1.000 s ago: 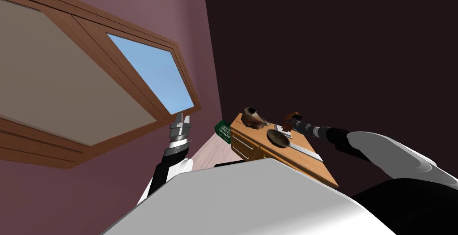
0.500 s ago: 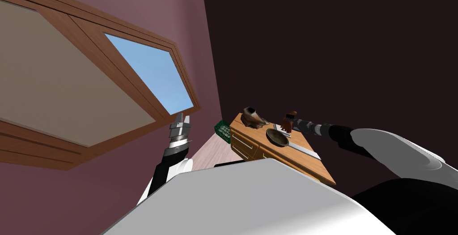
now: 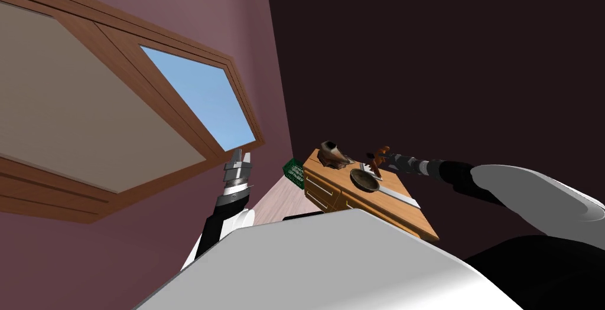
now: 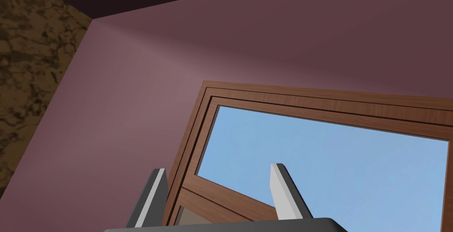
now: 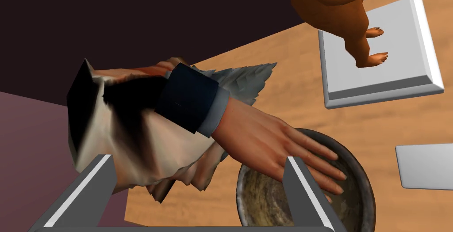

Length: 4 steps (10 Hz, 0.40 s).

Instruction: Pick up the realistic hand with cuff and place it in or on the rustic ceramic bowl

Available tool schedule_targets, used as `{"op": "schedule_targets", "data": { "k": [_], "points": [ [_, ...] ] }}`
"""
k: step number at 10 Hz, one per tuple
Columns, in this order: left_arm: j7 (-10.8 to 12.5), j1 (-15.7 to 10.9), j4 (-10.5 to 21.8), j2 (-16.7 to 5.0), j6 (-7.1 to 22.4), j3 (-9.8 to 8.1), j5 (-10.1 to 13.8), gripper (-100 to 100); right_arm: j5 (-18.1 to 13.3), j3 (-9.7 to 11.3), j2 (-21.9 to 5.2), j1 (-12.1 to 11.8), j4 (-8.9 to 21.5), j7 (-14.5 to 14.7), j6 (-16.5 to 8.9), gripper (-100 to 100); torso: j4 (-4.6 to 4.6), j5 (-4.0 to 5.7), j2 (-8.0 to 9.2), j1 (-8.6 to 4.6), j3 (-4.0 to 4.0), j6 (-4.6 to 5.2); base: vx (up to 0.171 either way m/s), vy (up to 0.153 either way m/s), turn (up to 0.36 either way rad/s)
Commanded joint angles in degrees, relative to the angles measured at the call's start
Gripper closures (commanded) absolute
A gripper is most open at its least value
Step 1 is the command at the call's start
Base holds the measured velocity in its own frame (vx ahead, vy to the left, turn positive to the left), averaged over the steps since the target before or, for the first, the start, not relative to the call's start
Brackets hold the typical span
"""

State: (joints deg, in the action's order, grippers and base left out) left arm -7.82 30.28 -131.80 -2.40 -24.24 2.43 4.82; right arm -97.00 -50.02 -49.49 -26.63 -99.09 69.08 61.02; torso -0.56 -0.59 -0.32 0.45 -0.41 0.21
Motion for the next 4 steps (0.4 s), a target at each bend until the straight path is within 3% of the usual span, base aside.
{"op": "schedule_targets", "data": {
  "k": [1, 4],
  "points": [
    [0.00, 0.00, 0.00, 0.00, 0.00, 0.00, 0.00, 0, 0.00, 0.00, 0.00, 0.00, 0.00, 0.00, 0.00, 0, 0.00, 0.00, 0.00, 0.00, 0.00, 0.00, 0.000, 0.000, 0.000],
    [0.00, 0.00, 0.00, 0.00, 0.00, 0.00, 0.00, 0, 0.00, 0.00, 0.00, 0.00, 0.00, 0.00, 0.00, 0, 0.00, 0.00, -0.01, 0.00, -0.01, 0.00, 0.000, 0.000, 0.000]
  ]
}}
